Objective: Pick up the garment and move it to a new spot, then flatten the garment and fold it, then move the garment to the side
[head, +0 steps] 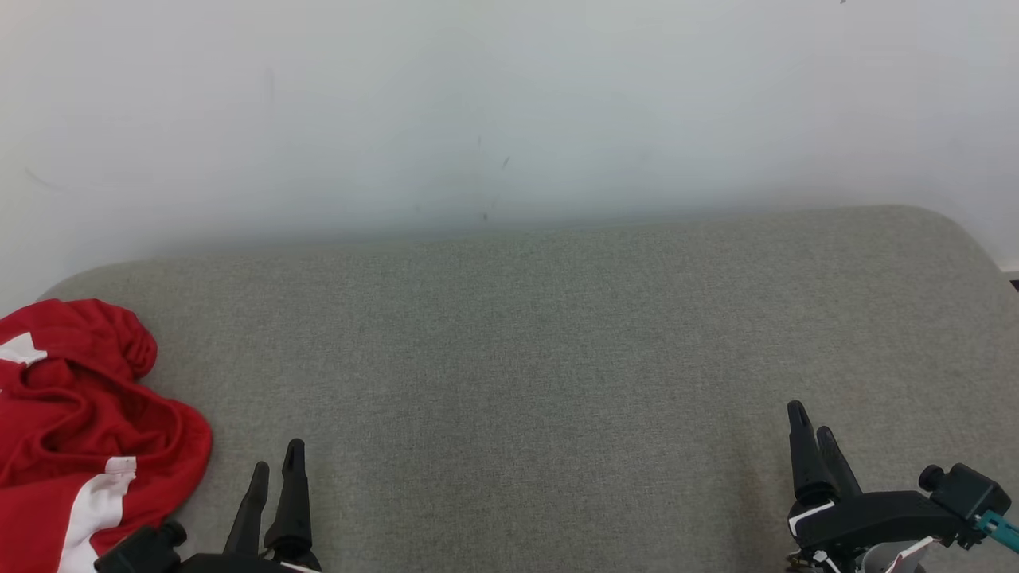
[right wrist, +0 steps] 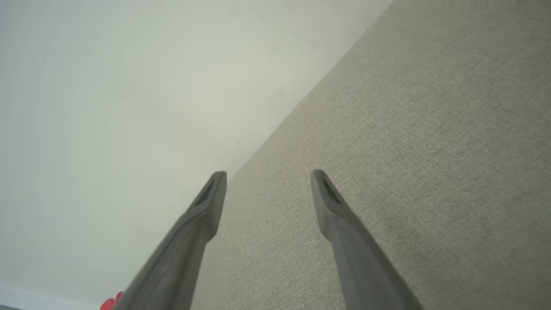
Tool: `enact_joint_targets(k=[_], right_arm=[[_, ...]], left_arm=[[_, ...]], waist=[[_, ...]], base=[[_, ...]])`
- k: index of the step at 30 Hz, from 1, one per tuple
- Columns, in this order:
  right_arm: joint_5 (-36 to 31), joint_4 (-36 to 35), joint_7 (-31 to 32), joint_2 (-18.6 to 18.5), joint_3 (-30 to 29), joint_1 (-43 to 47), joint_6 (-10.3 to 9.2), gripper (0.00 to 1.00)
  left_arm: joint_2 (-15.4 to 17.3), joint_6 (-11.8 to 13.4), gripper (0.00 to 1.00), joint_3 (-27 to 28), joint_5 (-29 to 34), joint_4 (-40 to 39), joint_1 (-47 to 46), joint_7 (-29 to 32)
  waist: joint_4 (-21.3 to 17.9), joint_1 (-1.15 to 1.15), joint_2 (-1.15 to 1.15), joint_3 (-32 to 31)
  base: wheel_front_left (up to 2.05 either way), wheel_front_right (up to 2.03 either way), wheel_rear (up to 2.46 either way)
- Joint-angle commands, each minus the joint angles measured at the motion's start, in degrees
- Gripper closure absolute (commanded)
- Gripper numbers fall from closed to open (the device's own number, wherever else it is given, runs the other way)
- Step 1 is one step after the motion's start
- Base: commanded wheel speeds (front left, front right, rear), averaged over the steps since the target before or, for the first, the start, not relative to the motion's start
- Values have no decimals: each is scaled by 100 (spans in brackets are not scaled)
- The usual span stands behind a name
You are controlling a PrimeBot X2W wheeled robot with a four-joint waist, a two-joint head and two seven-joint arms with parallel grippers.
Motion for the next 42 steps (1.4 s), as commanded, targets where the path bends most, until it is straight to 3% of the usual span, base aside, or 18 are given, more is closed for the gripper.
enact_joint_targets(k=[1, 6, 23, 42], right_arm=[[-270, -122, -81, -87, 82, -7, 2, 0], [-633, -262, -188, -69, 207, 41, 2, 0], [-1531, -507, -534, -235, 928, 118, 2, 0], [-2397, -706, -830, -346, 1465, 210, 2, 0]], left_arm=[[24, 76, 0, -12, 300, -185, -3, -58], [31, 278, 0, -80, 769, -322, 96, -130], [52, 532, 0, -83, 1851, -755, 332, -376], [31, 635, 0, 32, 2889, -1020, 534, -579]], waist=[[-9, 0, 0, -8], [-23, 0, 0, -24], [-41, 0, 0, -52], [-118, 0, 0, -111]], base=[[0, 0, 0], [0, 0, 0], [0, 0, 0], [0, 0, 0]])
